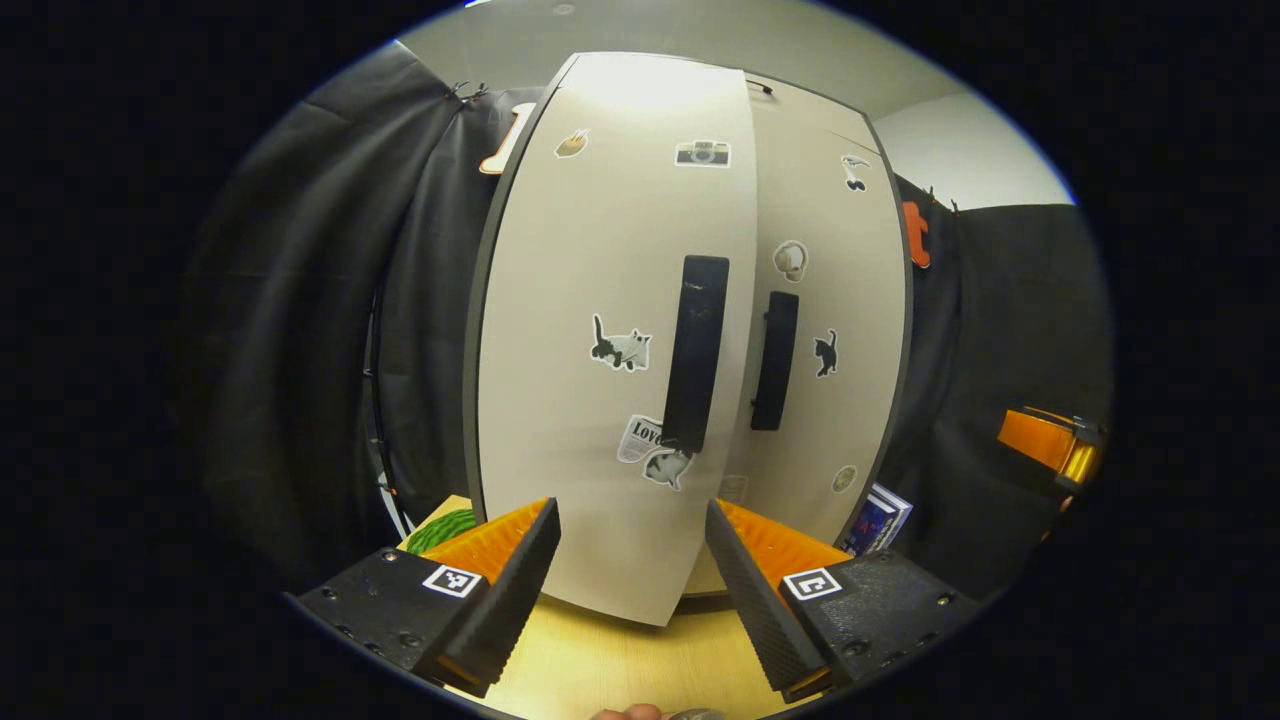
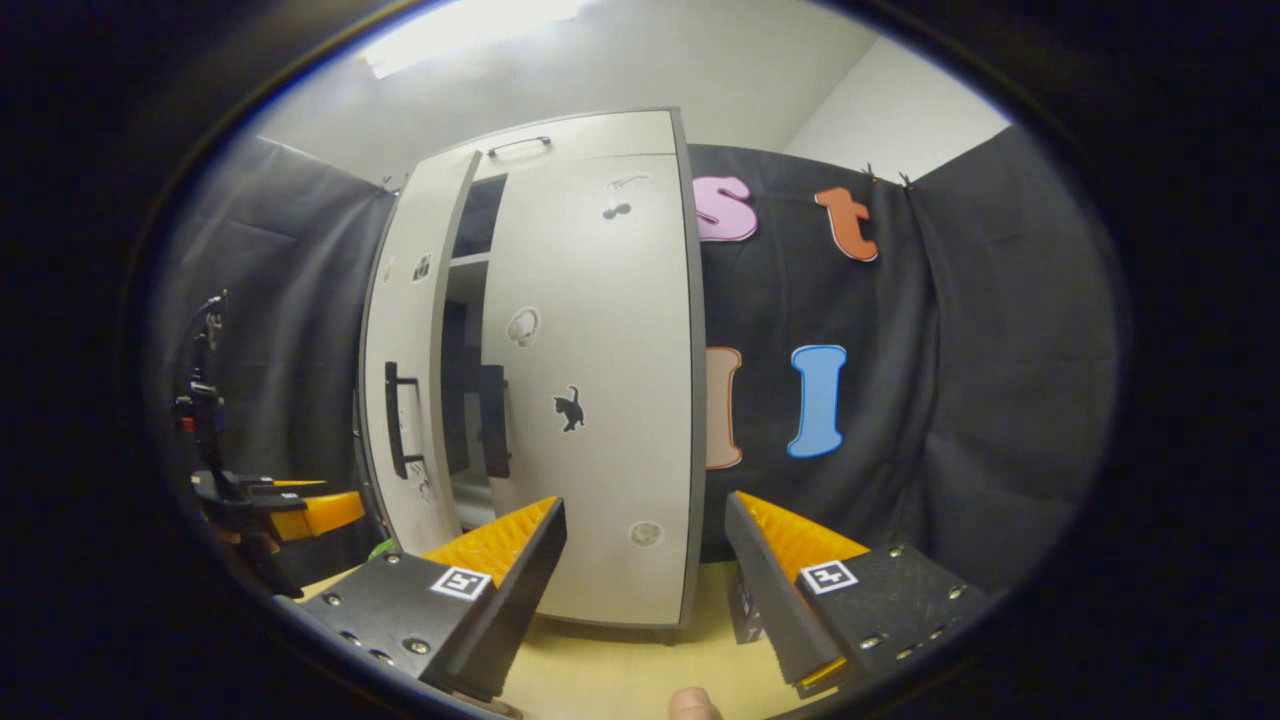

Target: Grasp the bottle in the cabinet with the left hand and place it on the coaster, then close the right door with the right hand and the left door with the left hand.

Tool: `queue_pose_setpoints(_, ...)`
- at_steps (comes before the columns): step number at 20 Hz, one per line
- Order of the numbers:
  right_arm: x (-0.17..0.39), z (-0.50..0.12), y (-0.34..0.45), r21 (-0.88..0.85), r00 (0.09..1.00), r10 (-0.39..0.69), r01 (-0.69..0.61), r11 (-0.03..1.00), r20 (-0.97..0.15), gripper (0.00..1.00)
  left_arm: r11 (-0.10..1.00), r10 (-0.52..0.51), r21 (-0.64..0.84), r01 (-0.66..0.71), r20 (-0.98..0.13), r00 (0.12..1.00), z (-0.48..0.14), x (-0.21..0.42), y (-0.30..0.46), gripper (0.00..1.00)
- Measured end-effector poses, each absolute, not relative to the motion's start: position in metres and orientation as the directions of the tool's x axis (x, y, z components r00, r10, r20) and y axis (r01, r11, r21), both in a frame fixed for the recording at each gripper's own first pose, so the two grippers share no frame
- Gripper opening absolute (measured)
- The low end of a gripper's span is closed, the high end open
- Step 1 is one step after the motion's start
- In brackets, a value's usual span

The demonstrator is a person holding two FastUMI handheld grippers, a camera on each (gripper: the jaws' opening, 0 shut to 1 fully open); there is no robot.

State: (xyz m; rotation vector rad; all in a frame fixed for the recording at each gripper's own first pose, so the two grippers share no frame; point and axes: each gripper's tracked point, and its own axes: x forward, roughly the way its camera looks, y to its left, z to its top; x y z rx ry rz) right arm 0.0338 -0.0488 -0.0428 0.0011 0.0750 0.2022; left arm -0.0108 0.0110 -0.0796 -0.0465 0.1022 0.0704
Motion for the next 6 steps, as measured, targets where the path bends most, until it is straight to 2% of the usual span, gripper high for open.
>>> queue_pose_setpoints(2,0.034,-0.039,-0.055,0.005,0.978,0.196,-0.196,0.980,-0.069,0.94,0.996,0.068,-0.048,-0.073,-0.098,0.993,-0.068,-0.009,0.002,0.94)
queue_pose_setpoints(3,0.034,-0.037,-0.060,0.000,0.980,0.191,-0.191,0.982,-0.065,0.96,0.996,0.059,-0.056,-0.064,-0.085,0.995,-0.058,-0.008,-0.006,0.94)
queue_pose_setpoints(6,0.034,-0.031,-0.079,-0.014,0.984,0.170,-0.171,0.985,-0.057,0.97,0.997,0.034,-0.065,-0.037,-0.050,0.998,-0.030,-0.003,-0.032,0.94)
